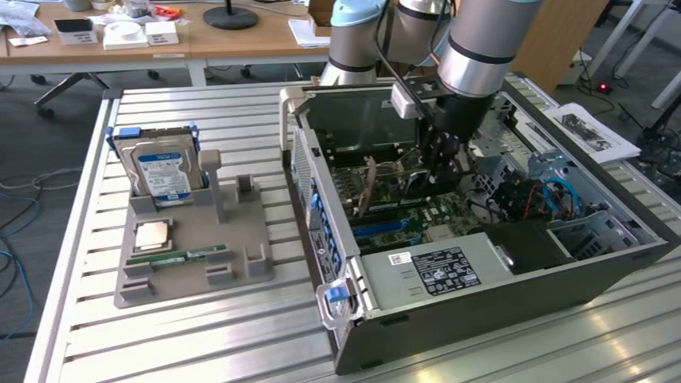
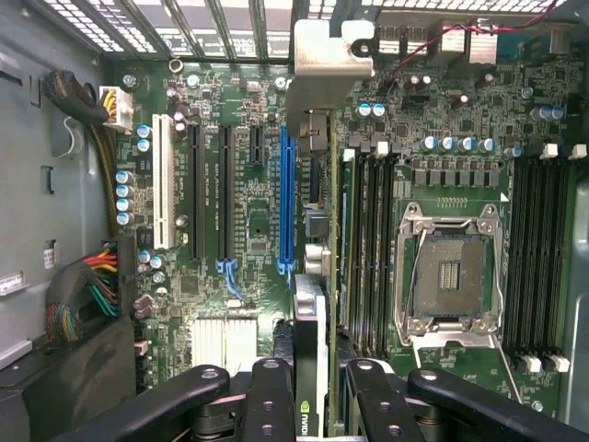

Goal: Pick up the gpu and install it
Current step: 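Insert the gpu into the slot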

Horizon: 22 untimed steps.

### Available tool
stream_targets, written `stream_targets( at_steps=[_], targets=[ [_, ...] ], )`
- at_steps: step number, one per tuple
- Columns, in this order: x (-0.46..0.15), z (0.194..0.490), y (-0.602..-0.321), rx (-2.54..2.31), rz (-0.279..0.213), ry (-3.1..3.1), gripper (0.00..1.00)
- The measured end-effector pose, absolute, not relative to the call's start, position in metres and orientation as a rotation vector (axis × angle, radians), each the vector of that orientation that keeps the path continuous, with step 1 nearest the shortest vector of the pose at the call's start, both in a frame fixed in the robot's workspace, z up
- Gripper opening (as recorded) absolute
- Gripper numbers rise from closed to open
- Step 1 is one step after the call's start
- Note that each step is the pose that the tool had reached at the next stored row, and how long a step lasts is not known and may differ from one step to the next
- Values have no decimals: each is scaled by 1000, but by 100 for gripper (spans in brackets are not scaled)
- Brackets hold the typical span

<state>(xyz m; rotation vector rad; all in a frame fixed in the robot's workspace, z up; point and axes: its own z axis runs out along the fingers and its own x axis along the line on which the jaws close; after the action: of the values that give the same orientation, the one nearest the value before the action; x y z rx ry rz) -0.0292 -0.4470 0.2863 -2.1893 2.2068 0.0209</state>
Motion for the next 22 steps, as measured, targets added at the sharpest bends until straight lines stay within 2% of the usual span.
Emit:
stream_targets(
  at_steps=[22],
  targets=[
    [-36,280,-456,-2188,18,2205,27]
  ],
)
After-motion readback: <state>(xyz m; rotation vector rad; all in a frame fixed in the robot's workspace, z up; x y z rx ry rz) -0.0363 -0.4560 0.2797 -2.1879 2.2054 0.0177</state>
